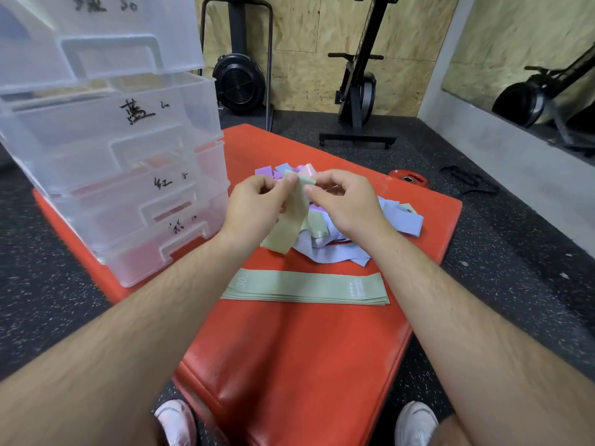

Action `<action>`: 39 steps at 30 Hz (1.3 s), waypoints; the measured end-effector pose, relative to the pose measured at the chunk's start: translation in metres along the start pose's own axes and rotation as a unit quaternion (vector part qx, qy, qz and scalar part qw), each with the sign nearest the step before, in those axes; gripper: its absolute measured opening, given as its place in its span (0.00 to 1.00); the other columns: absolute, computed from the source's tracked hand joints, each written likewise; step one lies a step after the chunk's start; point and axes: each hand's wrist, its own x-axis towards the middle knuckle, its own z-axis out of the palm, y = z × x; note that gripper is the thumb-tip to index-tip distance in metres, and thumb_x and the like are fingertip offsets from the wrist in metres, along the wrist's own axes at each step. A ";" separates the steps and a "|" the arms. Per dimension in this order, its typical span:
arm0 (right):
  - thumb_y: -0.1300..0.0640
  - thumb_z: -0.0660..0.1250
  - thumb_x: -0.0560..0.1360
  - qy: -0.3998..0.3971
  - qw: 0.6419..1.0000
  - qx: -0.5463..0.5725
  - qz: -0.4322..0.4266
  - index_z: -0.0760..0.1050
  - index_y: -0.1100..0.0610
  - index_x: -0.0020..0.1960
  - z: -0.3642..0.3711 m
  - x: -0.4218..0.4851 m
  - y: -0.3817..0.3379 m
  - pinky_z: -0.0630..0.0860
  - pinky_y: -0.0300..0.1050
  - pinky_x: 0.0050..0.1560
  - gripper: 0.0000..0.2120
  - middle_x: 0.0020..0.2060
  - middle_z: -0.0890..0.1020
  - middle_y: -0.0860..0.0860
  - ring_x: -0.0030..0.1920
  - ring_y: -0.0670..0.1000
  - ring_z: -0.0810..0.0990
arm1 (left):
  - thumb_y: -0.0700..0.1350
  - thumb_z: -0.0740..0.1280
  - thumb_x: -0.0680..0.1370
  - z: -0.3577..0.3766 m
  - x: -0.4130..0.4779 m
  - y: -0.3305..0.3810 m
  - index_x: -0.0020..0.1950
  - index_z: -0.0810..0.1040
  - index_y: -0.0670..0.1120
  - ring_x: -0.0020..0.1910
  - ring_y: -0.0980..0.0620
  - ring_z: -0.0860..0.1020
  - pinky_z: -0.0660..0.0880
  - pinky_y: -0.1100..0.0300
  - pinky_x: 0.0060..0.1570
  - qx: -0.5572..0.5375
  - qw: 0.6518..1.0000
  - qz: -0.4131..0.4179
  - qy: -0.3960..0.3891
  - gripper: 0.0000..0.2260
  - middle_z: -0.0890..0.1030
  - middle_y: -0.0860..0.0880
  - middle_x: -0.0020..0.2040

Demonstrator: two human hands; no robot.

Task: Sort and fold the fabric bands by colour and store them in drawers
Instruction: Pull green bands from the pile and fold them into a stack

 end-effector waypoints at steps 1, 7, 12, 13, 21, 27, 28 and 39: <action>0.63 0.72 0.76 -0.009 1.000 0.000 -0.005 0.84 0.55 0.47 0.004 -0.003 0.001 0.76 0.35 0.44 0.05 0.38 0.84 0.43 0.37 0.39 0.79 | 0.56 0.70 0.77 0.001 -0.002 0.002 0.40 0.78 0.40 0.35 0.52 0.78 0.77 0.54 0.39 -0.027 0.999 -0.015 -0.023 0.18 0.81 0.46 0.35; 0.65 0.71 0.75 -0.072 0.993 -0.079 -0.038 0.84 0.55 0.51 0.012 -0.012 0.003 0.70 0.27 0.47 0.08 0.46 0.79 0.43 0.42 0.36 0.76 | 0.45 0.68 0.80 -0.007 0.000 -0.005 0.39 0.79 0.44 0.34 0.52 0.79 0.79 0.57 0.35 -0.013 0.998 -0.028 -0.054 0.10 0.81 0.51 0.33; 0.64 0.67 0.78 -0.107 0.983 -0.139 -0.047 0.75 0.50 0.67 0.006 -0.007 0.008 0.68 0.32 0.57 0.20 0.61 0.75 0.42 0.55 0.44 0.74 | 0.48 0.67 0.79 -0.024 0.001 -0.016 0.42 0.78 0.50 0.32 0.56 0.75 0.75 0.52 0.39 0.139 0.982 0.077 -0.104 0.06 0.80 0.55 0.35; 0.62 0.68 0.78 -0.140 0.978 -0.150 -0.046 0.75 0.49 0.68 0.008 -0.006 0.009 0.68 0.29 0.56 0.20 0.60 0.75 0.38 0.56 0.42 0.74 | 0.47 0.66 0.79 -0.027 0.001 -0.017 0.42 0.78 0.52 0.32 0.57 0.74 0.74 0.53 0.38 0.133 0.981 0.087 -0.115 0.06 0.79 0.56 0.35; 0.60 0.69 0.78 -0.180 0.977 -0.109 -0.040 0.75 0.48 0.52 0.036 -0.002 0.012 0.65 0.22 0.51 0.08 0.48 0.80 0.38 0.49 0.31 0.75 | 0.49 0.68 0.75 -0.048 -0.003 -0.019 0.45 0.77 0.50 0.37 0.52 0.76 0.75 0.50 0.40 0.105 0.981 0.093 -0.137 0.03 0.82 0.46 0.41; 0.64 0.68 0.79 -0.216 0.976 -0.031 -0.014 0.72 0.48 0.48 0.046 -0.004 0.004 0.70 0.29 0.39 0.11 0.37 0.80 0.47 0.34 0.38 0.75 | 0.43 0.71 0.76 -0.056 -0.001 -0.016 0.45 0.78 0.46 0.35 0.53 0.75 0.75 0.51 0.39 0.133 0.981 0.107 -0.093 0.03 0.82 0.46 0.38; 0.63 0.69 0.79 -0.217 0.975 -0.039 -0.013 0.73 0.48 0.48 0.046 -0.003 0.005 0.70 0.30 0.40 0.10 0.37 0.80 0.45 0.35 0.38 0.76 | 0.45 0.71 0.75 -0.058 0.000 -0.015 0.45 0.78 0.46 0.35 0.50 0.77 0.77 0.47 0.41 0.120 0.984 0.100 -0.080 0.04 0.82 0.44 0.39; 0.54 0.71 0.77 -0.231 0.943 -0.241 0.022 0.76 0.50 0.47 0.013 0.001 0.022 0.74 0.45 0.48 0.04 0.38 0.79 0.42 0.41 0.45 0.78 | 0.40 0.70 0.77 -0.082 0.013 -0.007 0.45 0.78 0.44 0.36 0.50 0.78 0.78 0.53 0.39 -0.067 0.997 0.016 0.023 0.02 0.80 0.45 0.40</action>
